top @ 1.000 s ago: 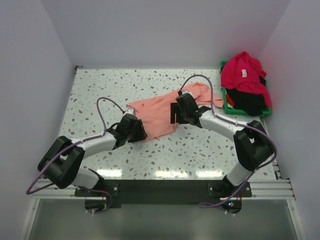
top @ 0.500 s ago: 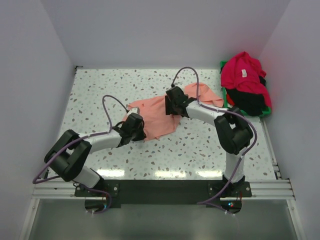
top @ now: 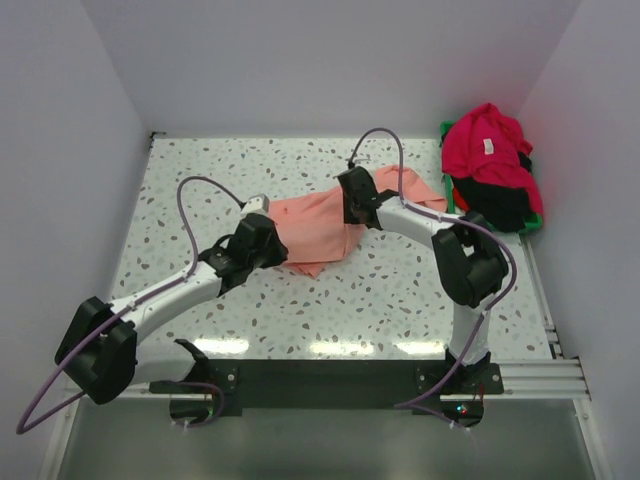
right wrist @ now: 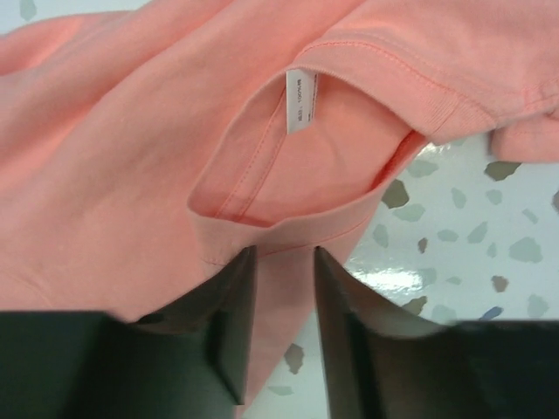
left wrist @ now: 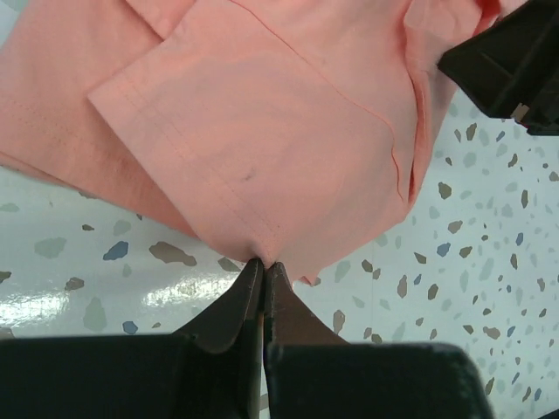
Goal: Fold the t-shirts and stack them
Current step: Flatten the tshirt out
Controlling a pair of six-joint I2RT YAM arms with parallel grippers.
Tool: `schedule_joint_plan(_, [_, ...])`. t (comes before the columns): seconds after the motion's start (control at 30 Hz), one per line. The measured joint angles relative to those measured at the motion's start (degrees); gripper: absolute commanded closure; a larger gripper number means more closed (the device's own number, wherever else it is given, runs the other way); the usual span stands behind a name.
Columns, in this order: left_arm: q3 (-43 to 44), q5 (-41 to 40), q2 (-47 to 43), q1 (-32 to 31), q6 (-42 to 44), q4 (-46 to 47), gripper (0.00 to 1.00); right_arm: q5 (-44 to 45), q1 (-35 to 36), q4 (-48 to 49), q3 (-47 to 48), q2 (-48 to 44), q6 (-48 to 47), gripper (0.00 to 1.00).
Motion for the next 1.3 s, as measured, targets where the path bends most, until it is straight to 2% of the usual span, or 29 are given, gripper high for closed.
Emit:
schedule_joint_plan(0.1, [0.11,-0.24,-0.96,0.0,0.39,-0.76,1.0,-1.86,0.13,0.09,0.0,-0.04,-0.22,0.44])
schedule_joint_plan(0.4, [0.09,-0.2,-0.94,0.0,0.39,-2.16,1.0,-2.32,1.68,-2.51,6.86,3.69,-0.15,0.4])
schedule_joint_plan(0.57, [0.04,-0.17,-0.94,0.0,0.39,-2.14,1.0,-2.03,1.81,-3.15,6.99,5.75,-0.02,0.42])
schedule_joint_plan(0.67, [0.04,-0.17,-0.94,0.0,0.42,-2.16,1.0,-1.22,1.81,-4.57,7.15,6.71,0.22,0.53])
schedule_joint_plan(0.77, [0.04,-0.17,-0.96,0.0,0.44,-2.27,1.0,0.2,1.81,-5.49,6.75,6.56,0.5,0.78])
schedule_joint_plan(0.8, [0.04,-0.2,-1.01,0.0,0.44,-2.4,1.0,0.61,1.81,-5.44,6.21,6.16,0.66,0.89])
schedule_joint_plan(0.87, [0.07,-0.26,-1.29,0.0,0.57,-2.78,1.0,1.51,1.84,-6.08,4.76,4.55,0.94,0.99])
schedule_joint_plan(0.97, [0.07,-1.03,-2.8,0.0,0.85,-4.31,1.0,2.56,1.81,-7.56,2.62,-0.09,1.2,1.0])
schedule_joint_plan(1.1, [1.18,-2.93,-7.56,0.04,1.01,-8.41,1.0,2.69,1.81,-9.31,1.09,-10.95,1.14,1.0])
schedule_joint_plan(1.3, [9.94,-8.28,-17.84,0.07,1.6,-14.82,1.0,-1.51,1.92,-9.29,0.94,-30.49,1.14,1.0])
